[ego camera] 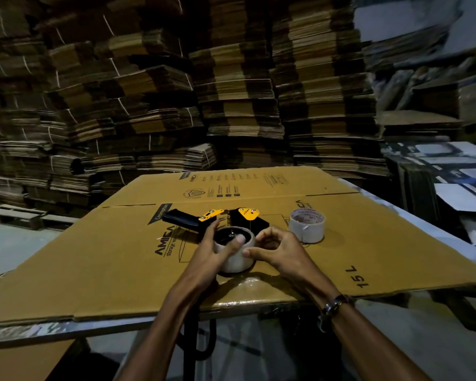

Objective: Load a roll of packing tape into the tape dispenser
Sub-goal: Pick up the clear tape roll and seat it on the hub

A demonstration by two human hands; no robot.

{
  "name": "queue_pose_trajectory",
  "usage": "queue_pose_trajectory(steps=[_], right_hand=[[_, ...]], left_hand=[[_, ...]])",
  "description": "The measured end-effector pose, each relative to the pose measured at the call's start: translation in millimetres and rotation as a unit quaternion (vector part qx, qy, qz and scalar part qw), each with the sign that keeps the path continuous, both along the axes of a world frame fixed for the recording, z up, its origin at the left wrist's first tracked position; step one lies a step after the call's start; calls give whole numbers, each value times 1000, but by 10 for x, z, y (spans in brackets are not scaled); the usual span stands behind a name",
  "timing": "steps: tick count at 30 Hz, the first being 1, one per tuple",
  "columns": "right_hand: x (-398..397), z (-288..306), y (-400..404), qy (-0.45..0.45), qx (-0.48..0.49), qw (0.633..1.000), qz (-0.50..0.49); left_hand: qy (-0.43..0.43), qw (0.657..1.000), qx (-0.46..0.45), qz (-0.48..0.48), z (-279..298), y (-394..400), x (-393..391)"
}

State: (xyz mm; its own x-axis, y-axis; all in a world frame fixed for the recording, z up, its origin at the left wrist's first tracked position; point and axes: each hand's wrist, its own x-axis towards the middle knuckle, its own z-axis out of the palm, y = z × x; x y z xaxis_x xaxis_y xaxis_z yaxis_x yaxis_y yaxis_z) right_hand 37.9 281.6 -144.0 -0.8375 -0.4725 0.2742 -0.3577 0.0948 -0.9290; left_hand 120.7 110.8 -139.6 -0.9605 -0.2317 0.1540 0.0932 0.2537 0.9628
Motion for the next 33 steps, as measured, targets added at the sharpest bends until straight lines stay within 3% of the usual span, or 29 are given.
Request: queue_pose_trajectory(steps=[3,11,15,18,22,27,30,33], right_hand=[[-8,-13,21,12,11,1000,-4],[65,40,29,25,28,999,-6],[99,60,27,9,30,999,6],[111,61,22,-20,-11,998,58],[37,59,53,-5,-93,996,5],[-13,-20,2,103,16,994,26],[-12,-23,-10,102,46,993,46],[17,-9,-6,99,49,993,51]], left_hand=[[2,999,-39,2,-8,-22,1],[-14,999,32,-24,45,-61,6],[-15,999,4,-30,81,-116,0],[-17,999,-19,-19,96,-138,7],[-18,998,38,-46,76,-211,65],[-42,994,62,-77,43,-386,68],[-27,995,64,-78,23,-369,73],[23,999,45,-15,-42,-348,82]])
